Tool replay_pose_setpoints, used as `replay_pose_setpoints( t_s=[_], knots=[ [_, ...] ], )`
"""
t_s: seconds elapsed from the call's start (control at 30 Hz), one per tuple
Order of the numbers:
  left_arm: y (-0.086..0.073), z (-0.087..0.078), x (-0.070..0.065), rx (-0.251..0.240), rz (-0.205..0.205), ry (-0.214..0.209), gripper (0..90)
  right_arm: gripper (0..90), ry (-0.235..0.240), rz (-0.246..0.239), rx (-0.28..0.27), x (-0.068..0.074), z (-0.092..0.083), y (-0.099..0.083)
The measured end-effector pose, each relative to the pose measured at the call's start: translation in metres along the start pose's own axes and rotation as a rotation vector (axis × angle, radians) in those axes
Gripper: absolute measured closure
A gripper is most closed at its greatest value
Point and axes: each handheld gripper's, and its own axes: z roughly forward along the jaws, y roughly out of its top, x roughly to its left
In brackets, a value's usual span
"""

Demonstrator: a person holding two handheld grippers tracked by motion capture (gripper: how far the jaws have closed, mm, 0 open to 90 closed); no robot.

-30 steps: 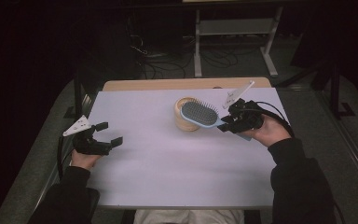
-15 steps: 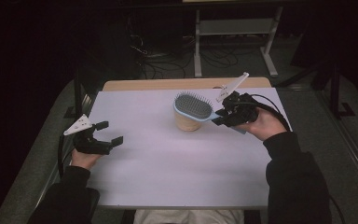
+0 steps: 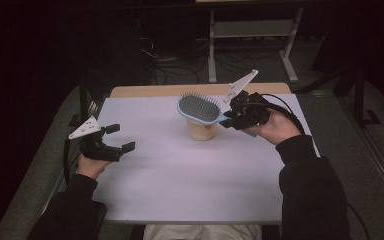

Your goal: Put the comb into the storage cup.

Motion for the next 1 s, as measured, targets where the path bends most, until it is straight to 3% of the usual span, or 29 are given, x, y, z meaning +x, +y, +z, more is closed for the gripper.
replay_pose_setpoints(
  t_s=[0.4,0.53,0.57,0.63,0.87,1.0],
  knots=[
    [0.028,0.013,-0.011,0.004,0.04,-0.041,0.0,67.9,0.002,-0.019,-0.007,0.002,0.007,0.01],
    [0.033,0.017,-0.013,-0.004,0.037,-0.063,0.0,67.9,0.005,-0.022,-0.01,0.003,0.008,0.014],
    [0.037,0.02,-0.014,-0.008,0.03,-0.091,0.0,67.9,0.004,-0.025,-0.012,0.003,0.008,0.015],
    [0.04,0.023,-0.016,-0.01,0.025,-0.107,0.0,67.9,0.006,-0.029,-0.023,0.003,0.008,0.017],
    [0.053,0.033,-0.02,-0.016,0.018,-0.131,0.0,67.9,0.004,-0.031,-0.035,0.002,0.01,0.024],
    [0.061,0.042,-0.023,-0.008,-0.008,-0.156,0.0,67.9,0.004,-0.037,-0.037,0.002,0.012,0.027]
  ],
)
